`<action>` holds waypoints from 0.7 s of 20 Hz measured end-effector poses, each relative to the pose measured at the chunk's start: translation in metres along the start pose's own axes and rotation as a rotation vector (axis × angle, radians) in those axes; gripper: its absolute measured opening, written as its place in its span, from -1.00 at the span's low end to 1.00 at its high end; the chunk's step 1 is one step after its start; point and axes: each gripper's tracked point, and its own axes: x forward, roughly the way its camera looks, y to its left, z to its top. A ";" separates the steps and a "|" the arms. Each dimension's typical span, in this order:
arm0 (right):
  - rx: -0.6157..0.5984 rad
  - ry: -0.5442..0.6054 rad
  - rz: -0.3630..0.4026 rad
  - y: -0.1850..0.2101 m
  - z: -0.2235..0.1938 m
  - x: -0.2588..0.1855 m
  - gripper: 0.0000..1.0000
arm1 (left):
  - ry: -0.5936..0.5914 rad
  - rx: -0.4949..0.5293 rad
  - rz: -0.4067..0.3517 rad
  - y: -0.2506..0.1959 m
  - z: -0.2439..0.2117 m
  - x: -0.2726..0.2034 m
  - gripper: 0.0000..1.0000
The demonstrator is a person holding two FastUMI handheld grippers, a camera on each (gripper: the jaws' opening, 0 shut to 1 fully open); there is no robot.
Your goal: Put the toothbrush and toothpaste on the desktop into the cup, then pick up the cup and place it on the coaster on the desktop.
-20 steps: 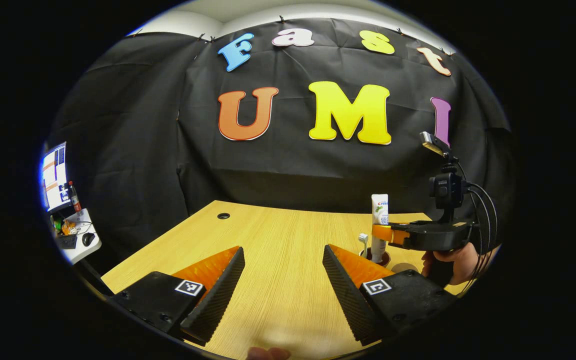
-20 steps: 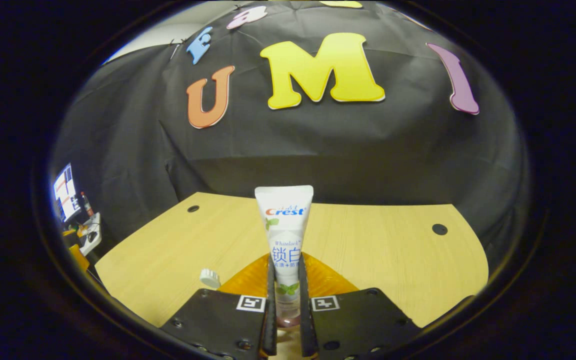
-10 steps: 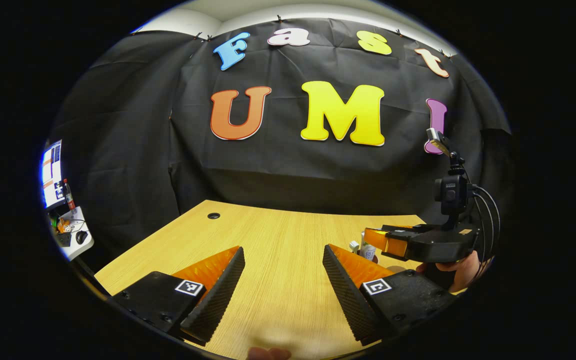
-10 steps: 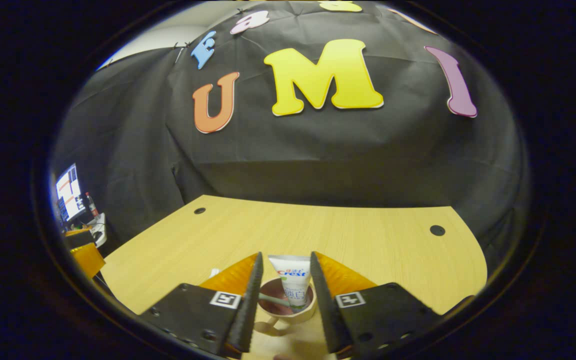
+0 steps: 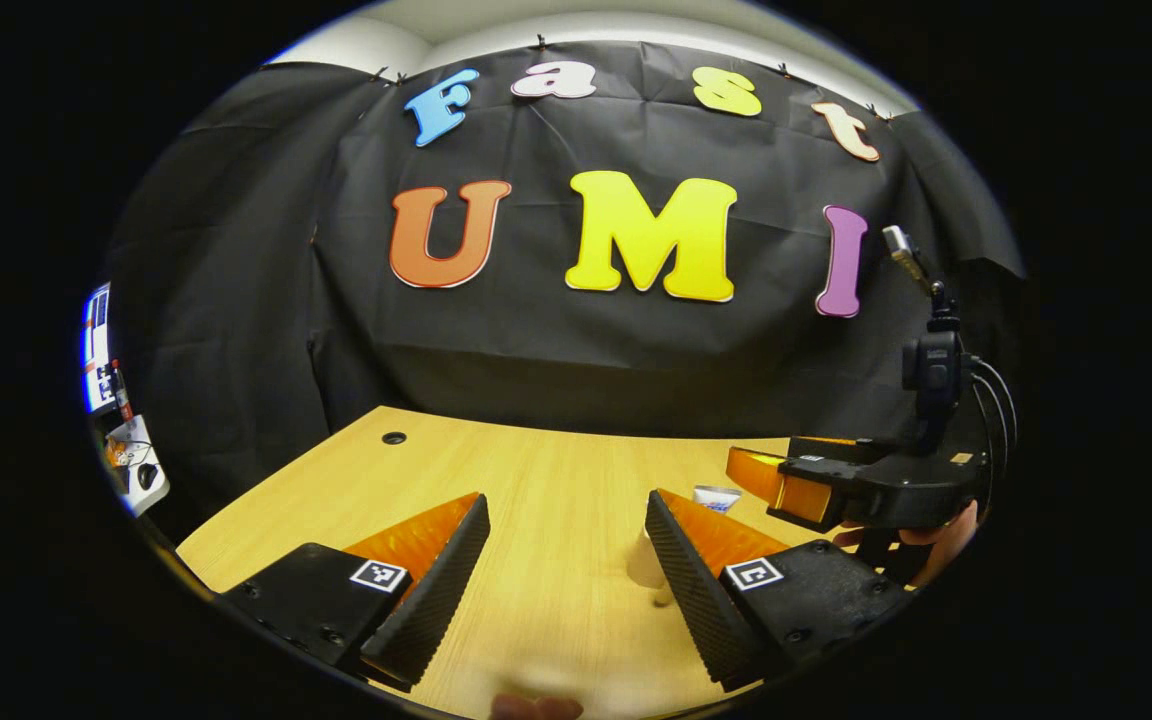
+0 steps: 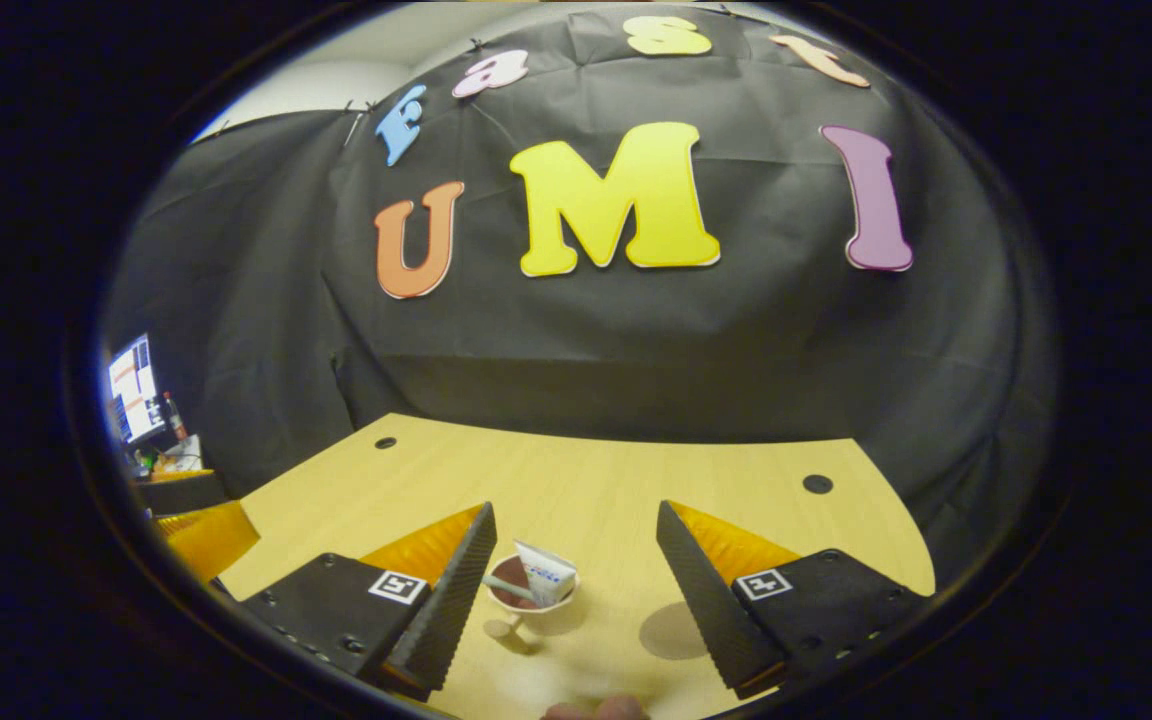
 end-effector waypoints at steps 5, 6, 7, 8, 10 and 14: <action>0.011 -0.014 -0.047 -0.034 0.007 -0.063 0.92 | 0.070 -0.042 -0.081 -0.030 -0.004 -0.004 0.99; 0.013 -0.014 -0.061 -0.042 0.007 -0.076 0.92 | 0.079 -0.035 -0.087 -0.037 -0.002 -0.004 0.99; 0.019 -0.012 -0.072 -0.048 0.004 -0.088 0.92 | 0.096 -0.025 -0.096 -0.043 -0.003 -0.003 0.98; 0.023 -0.011 -0.085 -0.055 0.003 -0.099 0.92 | 0.119 -0.016 -0.106 -0.050 -0.007 -0.002 0.96; 0.022 -0.014 -0.118 -0.071 0.003 -0.115 0.86 | 0.201 -0.016 -0.122 -0.063 -0.022 0.002 0.97; 0.067 0.011 -0.175 -0.101 -0.007 -0.138 0.92 | 0.368 -0.052 -0.146 -0.086 -0.048 0.017 0.97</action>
